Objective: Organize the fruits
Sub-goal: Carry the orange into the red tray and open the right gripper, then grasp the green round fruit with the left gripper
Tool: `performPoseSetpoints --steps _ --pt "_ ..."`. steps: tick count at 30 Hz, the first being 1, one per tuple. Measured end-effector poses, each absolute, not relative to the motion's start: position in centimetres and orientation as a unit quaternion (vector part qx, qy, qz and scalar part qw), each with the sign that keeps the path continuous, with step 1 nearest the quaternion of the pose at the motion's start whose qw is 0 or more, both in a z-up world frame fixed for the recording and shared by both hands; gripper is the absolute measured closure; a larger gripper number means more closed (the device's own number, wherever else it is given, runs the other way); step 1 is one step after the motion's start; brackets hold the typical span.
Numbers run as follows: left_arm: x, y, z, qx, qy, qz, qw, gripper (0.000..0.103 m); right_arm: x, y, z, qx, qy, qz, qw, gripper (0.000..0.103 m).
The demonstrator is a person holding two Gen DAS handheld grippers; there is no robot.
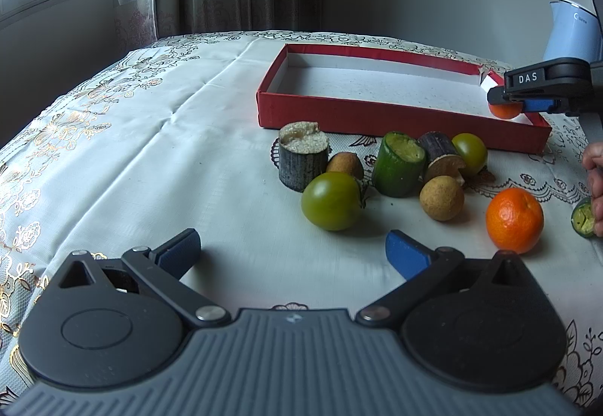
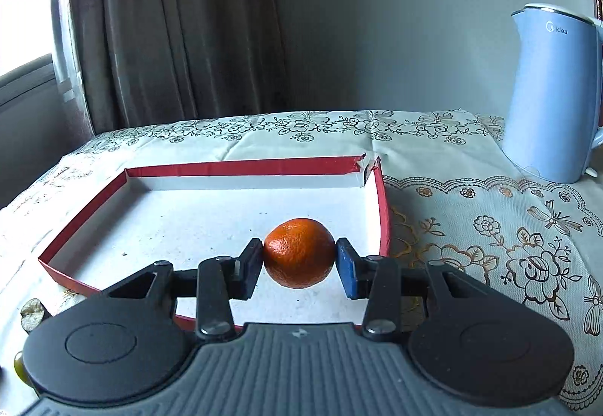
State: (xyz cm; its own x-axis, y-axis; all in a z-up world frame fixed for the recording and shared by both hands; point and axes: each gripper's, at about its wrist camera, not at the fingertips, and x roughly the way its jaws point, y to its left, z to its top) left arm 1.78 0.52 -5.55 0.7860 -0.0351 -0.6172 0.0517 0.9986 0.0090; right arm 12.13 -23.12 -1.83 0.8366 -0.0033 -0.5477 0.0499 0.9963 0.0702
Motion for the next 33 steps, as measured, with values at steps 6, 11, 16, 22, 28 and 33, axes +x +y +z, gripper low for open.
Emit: performPoseSetpoints --steps 6,11,16,22,28,33 --pt "1.8 0.5 -5.5 0.013 0.326 -0.023 0.945 0.0 9.9 -23.5 -1.5 0.04 0.268 -0.021 0.962 0.049" --pt "1.8 0.5 -5.5 0.013 0.326 -0.023 0.945 0.0 2.8 -23.0 0.1 0.025 0.193 0.001 0.981 0.034" --pt "1.8 0.5 -5.5 0.013 0.326 -0.023 0.945 0.0 -3.6 -22.0 -0.8 0.002 0.179 0.025 0.983 0.031" --pt "1.8 0.5 -5.6 0.011 0.326 -0.024 0.945 0.0 -7.0 -20.3 -2.1 -0.018 0.201 0.068 0.977 0.031" --pt "1.8 1.2 -5.5 -0.008 0.317 -0.033 0.948 0.0 -7.8 -18.5 -3.5 -0.037 0.238 0.082 0.967 0.028" --pt "1.3 1.4 -4.8 -0.011 0.302 -0.041 0.953 0.0 -8.0 -18.8 -3.5 -0.033 0.233 0.074 0.969 0.019"
